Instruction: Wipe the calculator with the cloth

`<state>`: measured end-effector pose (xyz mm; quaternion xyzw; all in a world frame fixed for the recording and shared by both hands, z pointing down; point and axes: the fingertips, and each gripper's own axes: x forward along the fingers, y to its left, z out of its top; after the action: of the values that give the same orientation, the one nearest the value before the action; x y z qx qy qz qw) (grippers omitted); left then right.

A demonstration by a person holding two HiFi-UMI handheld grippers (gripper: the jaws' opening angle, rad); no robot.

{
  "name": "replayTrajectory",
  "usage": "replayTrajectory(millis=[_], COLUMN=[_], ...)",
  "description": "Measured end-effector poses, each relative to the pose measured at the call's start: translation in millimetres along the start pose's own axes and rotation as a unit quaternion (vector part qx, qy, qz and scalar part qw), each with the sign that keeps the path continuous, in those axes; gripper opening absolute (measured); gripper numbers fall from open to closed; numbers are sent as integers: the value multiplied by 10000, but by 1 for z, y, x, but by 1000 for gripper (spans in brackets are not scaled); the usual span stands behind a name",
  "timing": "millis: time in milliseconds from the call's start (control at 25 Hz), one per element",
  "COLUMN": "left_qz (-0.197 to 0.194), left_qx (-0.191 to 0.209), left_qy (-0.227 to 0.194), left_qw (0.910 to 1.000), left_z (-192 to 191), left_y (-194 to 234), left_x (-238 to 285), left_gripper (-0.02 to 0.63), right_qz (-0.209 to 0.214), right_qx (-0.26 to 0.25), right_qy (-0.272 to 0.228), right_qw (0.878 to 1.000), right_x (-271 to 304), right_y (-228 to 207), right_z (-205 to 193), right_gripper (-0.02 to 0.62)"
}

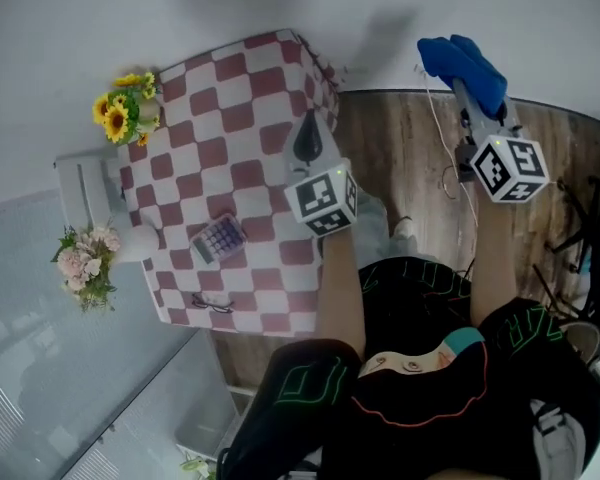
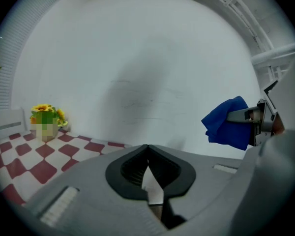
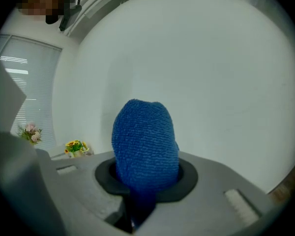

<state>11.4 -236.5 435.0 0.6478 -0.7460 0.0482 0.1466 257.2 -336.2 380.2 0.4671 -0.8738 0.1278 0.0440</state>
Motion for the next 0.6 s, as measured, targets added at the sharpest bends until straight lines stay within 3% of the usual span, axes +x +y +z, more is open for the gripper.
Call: replayTrajectory(millis=[280, 440, 600], left_qz=[1067, 1499, 2163], left_qx=[-487, -699, -978], left_qy=[-108, -220, -420], left_qw=[9930, 9860, 9705], left_z=[7, 10, 16], left_y=[116, 173, 227], left_x=[2, -18, -56], left_gripper=[11, 11, 9], right_qz=[1282, 1786, 2520], right_qx=[-404, -558, -827], right_qy=[344, 509, 669], right_qw=[9903, 9810, 9619], right_x=[105, 135, 159], right_y=[115, 178, 253], right_z=[0, -5, -2], right_gripper=[92, 92, 92])
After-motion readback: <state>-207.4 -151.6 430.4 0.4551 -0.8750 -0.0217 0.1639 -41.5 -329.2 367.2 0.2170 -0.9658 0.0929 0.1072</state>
